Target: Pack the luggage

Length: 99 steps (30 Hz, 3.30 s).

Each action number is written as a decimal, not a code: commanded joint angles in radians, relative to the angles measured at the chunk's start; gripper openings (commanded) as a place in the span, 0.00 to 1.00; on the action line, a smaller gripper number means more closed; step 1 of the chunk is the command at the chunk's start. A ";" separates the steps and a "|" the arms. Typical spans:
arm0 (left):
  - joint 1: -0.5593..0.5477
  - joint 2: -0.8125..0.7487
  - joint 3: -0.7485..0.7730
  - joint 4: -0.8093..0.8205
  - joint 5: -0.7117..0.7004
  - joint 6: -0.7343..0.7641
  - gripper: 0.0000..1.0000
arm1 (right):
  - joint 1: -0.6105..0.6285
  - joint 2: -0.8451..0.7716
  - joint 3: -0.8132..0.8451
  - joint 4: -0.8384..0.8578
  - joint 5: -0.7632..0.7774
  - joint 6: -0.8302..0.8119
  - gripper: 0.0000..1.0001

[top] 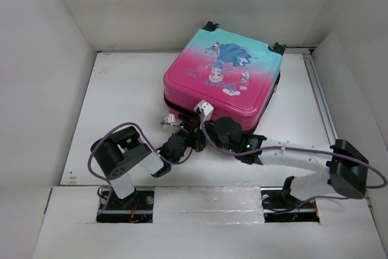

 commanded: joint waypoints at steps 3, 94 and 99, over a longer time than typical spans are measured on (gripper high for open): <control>-0.027 -0.042 -0.015 0.212 0.098 0.068 0.00 | 0.036 -0.161 -0.026 0.004 0.103 -0.017 0.00; 0.059 -0.733 0.310 -0.680 -0.218 0.399 0.80 | -0.481 -0.583 0.066 -0.355 0.655 -0.095 0.02; 0.481 -0.552 0.446 -0.748 0.132 0.226 0.83 | -0.988 -0.303 0.196 -0.345 0.275 -0.039 0.00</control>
